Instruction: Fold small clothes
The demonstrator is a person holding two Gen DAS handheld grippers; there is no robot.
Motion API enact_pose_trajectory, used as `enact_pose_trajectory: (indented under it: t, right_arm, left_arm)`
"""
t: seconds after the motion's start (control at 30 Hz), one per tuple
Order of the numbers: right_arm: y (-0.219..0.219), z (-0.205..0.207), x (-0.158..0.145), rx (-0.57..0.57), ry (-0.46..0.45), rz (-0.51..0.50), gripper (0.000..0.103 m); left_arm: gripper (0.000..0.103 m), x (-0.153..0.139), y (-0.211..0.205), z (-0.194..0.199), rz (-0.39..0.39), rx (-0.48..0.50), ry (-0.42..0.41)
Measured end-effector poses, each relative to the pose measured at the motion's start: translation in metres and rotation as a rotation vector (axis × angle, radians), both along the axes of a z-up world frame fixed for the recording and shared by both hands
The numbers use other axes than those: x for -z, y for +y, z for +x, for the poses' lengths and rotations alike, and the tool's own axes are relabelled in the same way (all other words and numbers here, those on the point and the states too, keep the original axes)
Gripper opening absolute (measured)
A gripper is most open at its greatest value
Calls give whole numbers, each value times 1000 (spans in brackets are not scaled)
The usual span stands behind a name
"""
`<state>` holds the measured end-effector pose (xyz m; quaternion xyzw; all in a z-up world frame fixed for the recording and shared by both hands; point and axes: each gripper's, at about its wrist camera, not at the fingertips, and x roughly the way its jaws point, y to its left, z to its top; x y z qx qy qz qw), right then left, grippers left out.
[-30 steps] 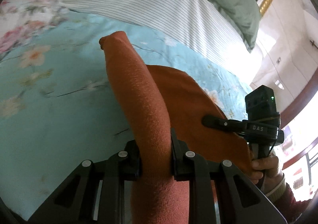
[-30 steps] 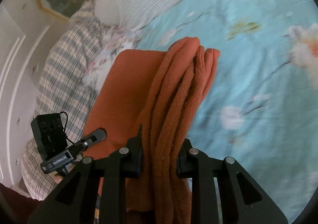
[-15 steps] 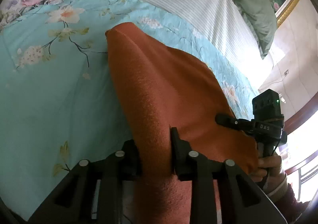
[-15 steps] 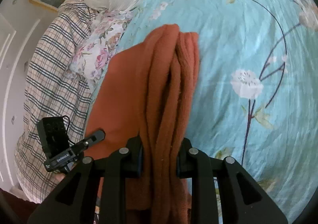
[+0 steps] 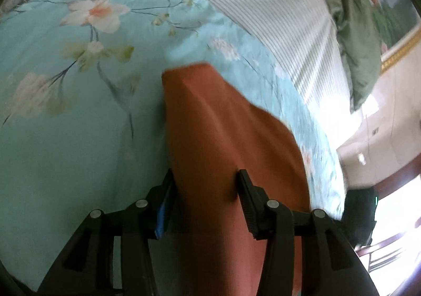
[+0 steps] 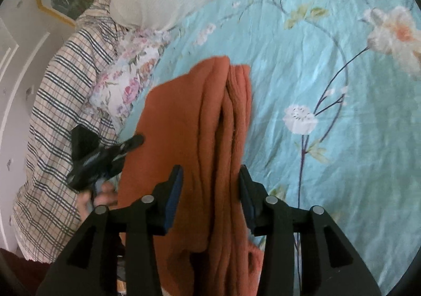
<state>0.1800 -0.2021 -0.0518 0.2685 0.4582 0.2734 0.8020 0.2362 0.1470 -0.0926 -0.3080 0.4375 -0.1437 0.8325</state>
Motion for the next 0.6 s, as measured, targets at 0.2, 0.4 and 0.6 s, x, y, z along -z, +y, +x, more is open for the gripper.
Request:
enact_pose_trajectory:
  t: [0.2, 0.4, 0.6]
  right_arm:
    - [-9, -12, -11, 8, -16, 5, 43]
    - [-5, -17, -29, -7, -67, 13, 43]
    - [14, -11, -31, -36, -86, -13, 43]
  left_arm:
    - [30, 7, 22, 68, -57, -51, 31]
    - [26, -29, 31, 89, 70, -138, -46]
    - [26, -55, 32, 54, 104, -162, -115]
